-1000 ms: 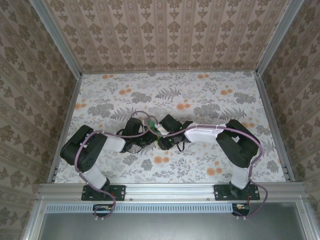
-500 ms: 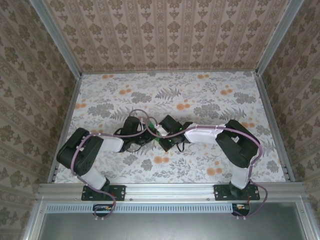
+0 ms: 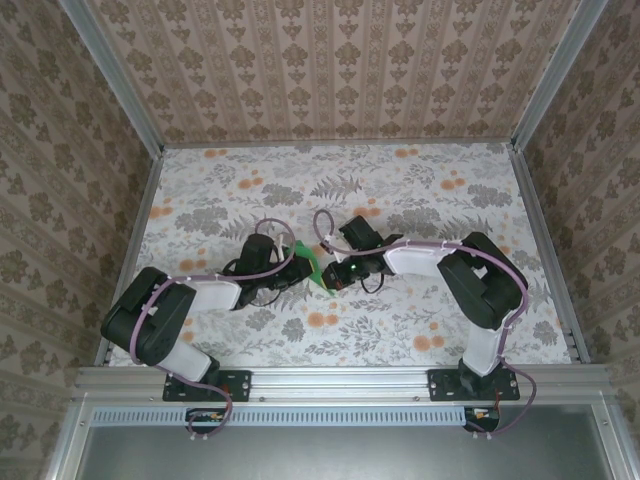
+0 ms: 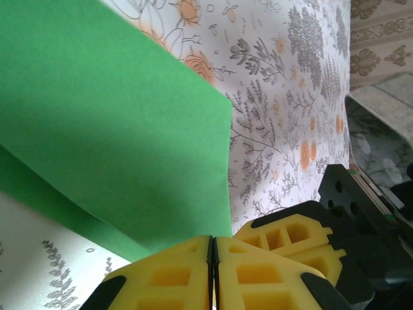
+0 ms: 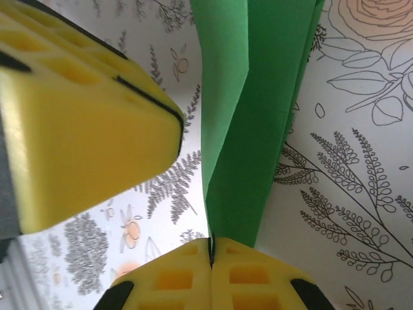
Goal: Fold a paper plane with a square sheet of paper (pick it up from the middle)
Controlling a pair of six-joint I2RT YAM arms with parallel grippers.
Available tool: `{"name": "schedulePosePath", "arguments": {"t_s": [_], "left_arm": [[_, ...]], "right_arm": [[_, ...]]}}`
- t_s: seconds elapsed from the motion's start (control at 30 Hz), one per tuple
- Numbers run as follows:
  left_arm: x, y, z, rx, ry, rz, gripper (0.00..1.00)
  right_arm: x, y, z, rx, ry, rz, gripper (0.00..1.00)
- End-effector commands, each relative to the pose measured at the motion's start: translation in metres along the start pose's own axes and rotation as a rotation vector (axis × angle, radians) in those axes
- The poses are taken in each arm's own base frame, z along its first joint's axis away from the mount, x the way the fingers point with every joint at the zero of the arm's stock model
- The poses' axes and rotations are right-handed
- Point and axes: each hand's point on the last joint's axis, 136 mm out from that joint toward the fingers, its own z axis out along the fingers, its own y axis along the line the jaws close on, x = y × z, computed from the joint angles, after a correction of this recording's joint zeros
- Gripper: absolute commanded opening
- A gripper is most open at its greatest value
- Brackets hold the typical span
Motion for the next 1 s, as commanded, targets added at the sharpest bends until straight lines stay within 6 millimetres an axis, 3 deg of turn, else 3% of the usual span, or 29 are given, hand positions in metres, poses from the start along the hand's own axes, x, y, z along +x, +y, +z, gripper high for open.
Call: {"name": "schedulePosePath", "arguments": {"t_s": [0.0, 0.27, 0.97], "left_arm": [[0.003, -0.008, 0.001, 0.047, -0.001, 0.059, 0.11], [0.008, -0.008, 0.012, 0.069, 0.021, 0.059, 0.11], [0.019, 0.024, 0.025, -0.021, 0.041, 0.015, 0.09]], "right_arm": [[0.002, 0.010, 0.004, -0.124, 0.026, 0.085, 0.00], [0.003, 0.004, 0.010, -0.160, 0.060, 0.162, 0.00], [0.013, -0.008, 0.021, -0.146, 0.130, 0.234, 0.00]]}}
